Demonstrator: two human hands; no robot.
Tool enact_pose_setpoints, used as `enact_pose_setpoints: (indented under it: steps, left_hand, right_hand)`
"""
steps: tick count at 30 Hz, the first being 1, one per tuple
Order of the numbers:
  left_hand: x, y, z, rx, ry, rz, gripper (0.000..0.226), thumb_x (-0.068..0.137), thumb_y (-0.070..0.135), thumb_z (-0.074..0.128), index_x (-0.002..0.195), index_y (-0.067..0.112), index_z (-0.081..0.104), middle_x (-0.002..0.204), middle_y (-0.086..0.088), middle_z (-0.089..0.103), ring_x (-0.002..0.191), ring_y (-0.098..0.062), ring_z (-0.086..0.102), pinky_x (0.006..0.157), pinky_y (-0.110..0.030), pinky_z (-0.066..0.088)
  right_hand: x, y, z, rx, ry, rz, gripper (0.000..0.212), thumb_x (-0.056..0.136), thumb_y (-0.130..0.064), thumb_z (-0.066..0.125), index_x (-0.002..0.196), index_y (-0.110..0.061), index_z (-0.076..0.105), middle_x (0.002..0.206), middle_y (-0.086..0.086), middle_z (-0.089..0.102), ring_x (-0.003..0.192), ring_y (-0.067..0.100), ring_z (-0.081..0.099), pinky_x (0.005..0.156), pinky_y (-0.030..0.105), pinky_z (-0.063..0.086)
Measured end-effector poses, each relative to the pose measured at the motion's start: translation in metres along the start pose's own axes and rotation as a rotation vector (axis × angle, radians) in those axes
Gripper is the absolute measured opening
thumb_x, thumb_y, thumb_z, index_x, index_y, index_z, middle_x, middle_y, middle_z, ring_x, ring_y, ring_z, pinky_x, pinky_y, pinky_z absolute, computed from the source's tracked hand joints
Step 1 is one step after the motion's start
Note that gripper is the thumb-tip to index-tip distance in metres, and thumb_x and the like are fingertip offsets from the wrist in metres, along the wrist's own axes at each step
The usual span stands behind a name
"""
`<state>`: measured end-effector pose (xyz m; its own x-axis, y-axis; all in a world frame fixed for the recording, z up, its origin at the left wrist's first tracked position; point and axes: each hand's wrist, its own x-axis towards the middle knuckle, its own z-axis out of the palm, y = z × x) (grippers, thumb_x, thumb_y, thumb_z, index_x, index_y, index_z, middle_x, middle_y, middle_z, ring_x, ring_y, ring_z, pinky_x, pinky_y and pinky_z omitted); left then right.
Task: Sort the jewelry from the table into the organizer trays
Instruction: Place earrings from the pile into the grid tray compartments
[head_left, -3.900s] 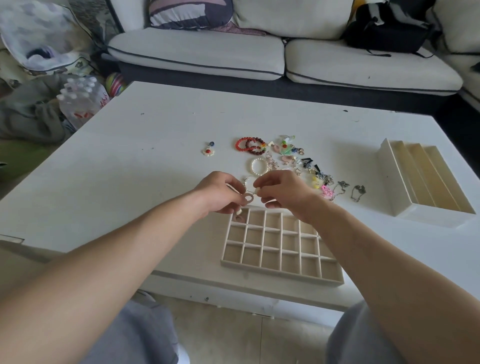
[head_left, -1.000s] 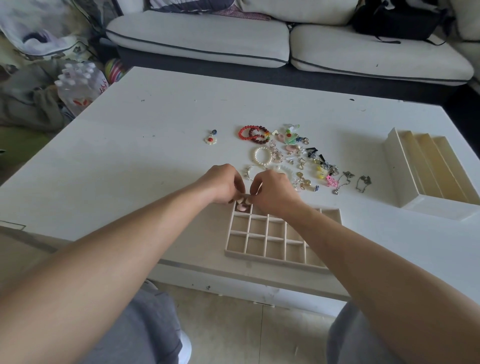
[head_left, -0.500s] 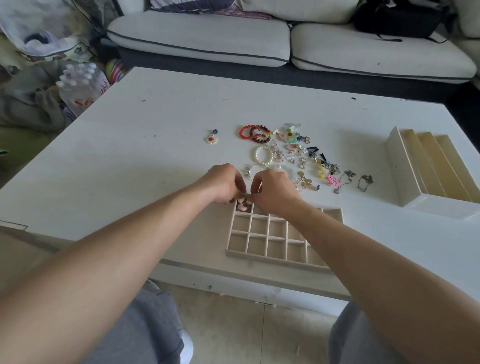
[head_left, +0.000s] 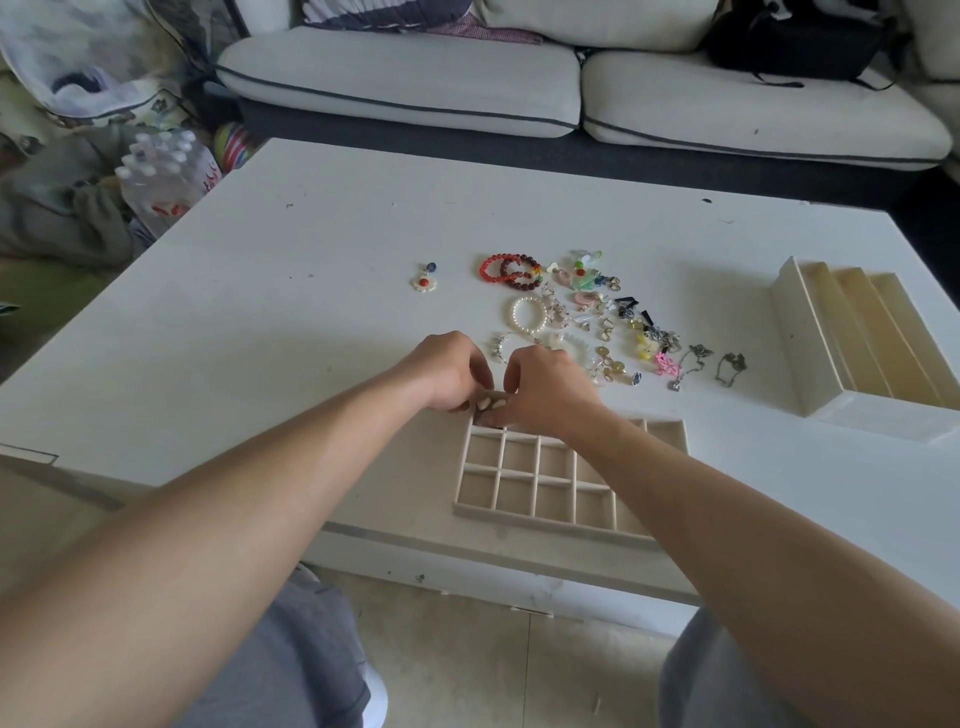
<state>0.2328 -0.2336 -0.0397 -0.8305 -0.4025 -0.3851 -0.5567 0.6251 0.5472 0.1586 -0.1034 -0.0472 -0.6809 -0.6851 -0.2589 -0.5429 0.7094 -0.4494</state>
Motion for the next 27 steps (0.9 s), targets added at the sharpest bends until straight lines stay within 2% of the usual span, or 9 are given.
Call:
enact_pose_setpoints:
  steps: [4, 8, 13, 17, 19, 22, 27]
  left_hand:
    - [0.000, -0.001, 0.000, -0.023, -0.002, 0.005, 0.011, 0.087, 0.013, 0.073, 0.083, 0.024, 0.071, 0.085, -0.011, 0.076, 0.056, -0.014, 0.060, 0.070, -0.028, 0.056]
    - [0.001, -0.001, 0.001, -0.033, -0.001, 0.003, 0.005, 0.086, 0.015, 0.075, 0.089, 0.019, 0.075, 0.083, -0.009, 0.074, 0.058, -0.015, 0.060, 0.072, -0.030, 0.057]
    - [0.003, -0.002, 0.002, -0.027, -0.001, -0.006, 0.011, 0.085, 0.015, 0.076, 0.080, 0.024, 0.072, 0.087, -0.011, 0.077, 0.058, -0.016, 0.061, 0.072, -0.030, 0.058]
    - [0.005, -0.003, 0.003, -0.031, -0.005, -0.012, 0.012, 0.085, 0.013, 0.075, 0.081, 0.024, 0.073, 0.090, -0.010, 0.077, 0.063, -0.018, 0.063, 0.077, -0.034, 0.061]
    - [0.006, -0.003, 0.002, -0.044, -0.019, -0.021, 0.009, 0.086, 0.013, 0.075, 0.085, 0.021, 0.074, 0.088, -0.010, 0.076, 0.063, -0.018, 0.063, 0.070, -0.031, 0.061]
    - [0.005, -0.005, 0.000, -0.070, -0.046, -0.030, 0.005, 0.089, 0.014, 0.073, 0.093, 0.017, 0.075, 0.076, -0.004, 0.071, 0.054, -0.012, 0.058, 0.053, -0.019, 0.049]
    - [0.008, -0.008, -0.001, -0.099, -0.060, -0.035, 0.009, 0.096, 0.017, 0.066, 0.100, 0.015, 0.073, 0.097, -0.006, 0.073, 0.062, -0.014, 0.063, 0.060, -0.023, 0.052]
  right_hand:
    - [-0.001, 0.000, 0.000, -0.016, 0.000, -0.009, 0.045, 0.066, -0.044, 0.090, 0.089, -0.019, 0.061, 0.097, 0.003, 0.067, 0.087, 0.023, 0.064, 0.062, 0.029, 0.045]
    - [-0.001, 0.000, 0.000, -0.034, 0.004, -0.005, 0.047, 0.068, -0.044, 0.089, 0.097, -0.016, 0.065, 0.100, 0.004, 0.067, 0.089, 0.024, 0.065, 0.066, 0.031, 0.049]
    - [0.000, -0.001, 0.002, -0.054, 0.008, 0.003, 0.052, 0.069, -0.048, 0.088, 0.103, -0.016, 0.065, 0.102, 0.005, 0.065, 0.091, 0.025, 0.064, 0.066, 0.031, 0.046]
    - [0.000, 0.000, 0.003, -0.069, 0.016, -0.004, 0.053, 0.068, -0.050, 0.088, 0.102, -0.017, 0.064, 0.100, 0.005, 0.065, 0.091, 0.026, 0.064, 0.066, 0.031, 0.045]
    - [0.000, 0.000, 0.002, -0.073, 0.007, -0.012, 0.048, 0.071, -0.048, 0.087, 0.101, -0.018, 0.065, 0.098, 0.004, 0.065, 0.091, 0.025, 0.064, 0.066, 0.030, 0.045]
    - [0.003, 0.004, -0.001, -0.025, -0.004, -0.032, 0.031, 0.080, -0.045, 0.080, 0.092, -0.019, 0.066, 0.095, 0.004, 0.068, 0.088, 0.023, 0.066, 0.066, 0.030, 0.048]
    - [0.004, 0.011, -0.008, 0.057, -0.013, -0.037, 0.020, 0.087, -0.039, 0.076, 0.084, -0.021, 0.066, 0.091, 0.001, 0.068, 0.085, 0.019, 0.064, 0.068, 0.029, 0.048]
